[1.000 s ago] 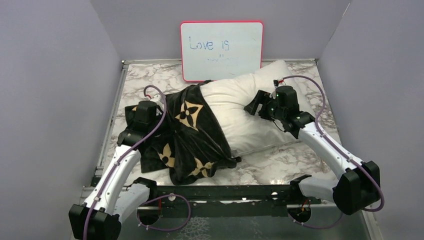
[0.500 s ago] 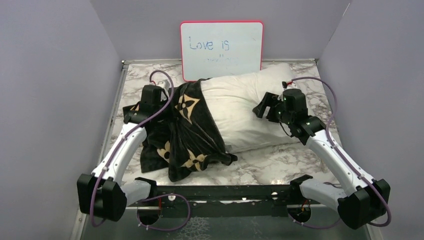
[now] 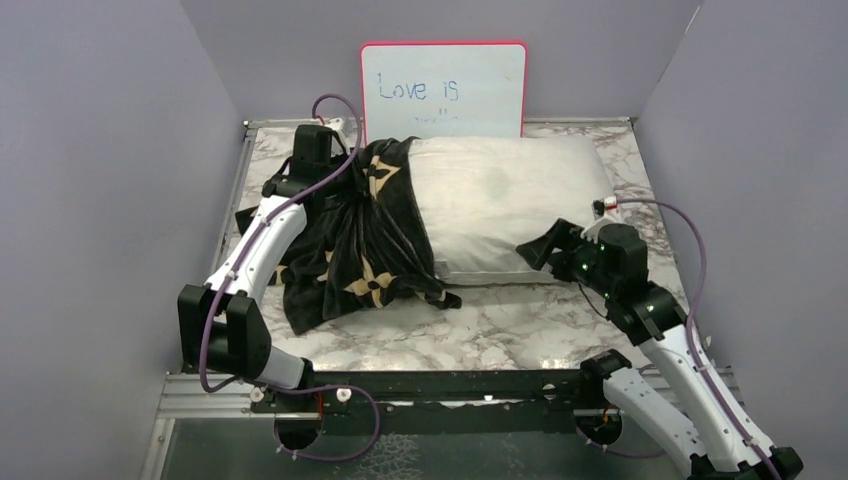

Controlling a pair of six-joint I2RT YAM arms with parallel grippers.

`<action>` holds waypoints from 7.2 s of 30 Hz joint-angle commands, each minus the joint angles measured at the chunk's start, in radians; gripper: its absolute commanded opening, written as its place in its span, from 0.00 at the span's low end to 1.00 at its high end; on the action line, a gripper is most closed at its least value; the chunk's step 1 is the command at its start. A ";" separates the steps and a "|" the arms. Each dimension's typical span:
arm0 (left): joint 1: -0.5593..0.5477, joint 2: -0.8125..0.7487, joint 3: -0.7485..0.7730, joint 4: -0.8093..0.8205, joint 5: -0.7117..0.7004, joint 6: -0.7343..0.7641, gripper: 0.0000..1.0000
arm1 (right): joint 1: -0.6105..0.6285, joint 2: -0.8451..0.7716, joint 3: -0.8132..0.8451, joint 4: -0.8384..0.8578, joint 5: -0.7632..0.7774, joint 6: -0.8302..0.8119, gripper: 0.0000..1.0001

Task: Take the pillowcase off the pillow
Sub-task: Remove the pillow from the pillowcase.

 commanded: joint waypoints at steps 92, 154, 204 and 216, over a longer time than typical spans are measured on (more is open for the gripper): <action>-0.615 -0.595 -0.440 -0.101 -0.550 -0.339 0.00 | 0.128 0.276 -0.254 0.629 -0.309 0.399 0.94; -0.453 -0.345 -0.171 0.025 -0.356 -0.143 0.99 | 0.147 0.053 -0.179 0.159 0.567 0.140 0.01; 0.151 0.261 0.003 0.303 -0.115 -0.254 0.00 | 0.147 0.041 -0.118 0.024 0.527 0.192 0.01; 0.401 0.140 -0.068 0.138 -0.089 -0.046 0.00 | 0.146 0.005 -0.140 -0.003 0.548 0.232 0.01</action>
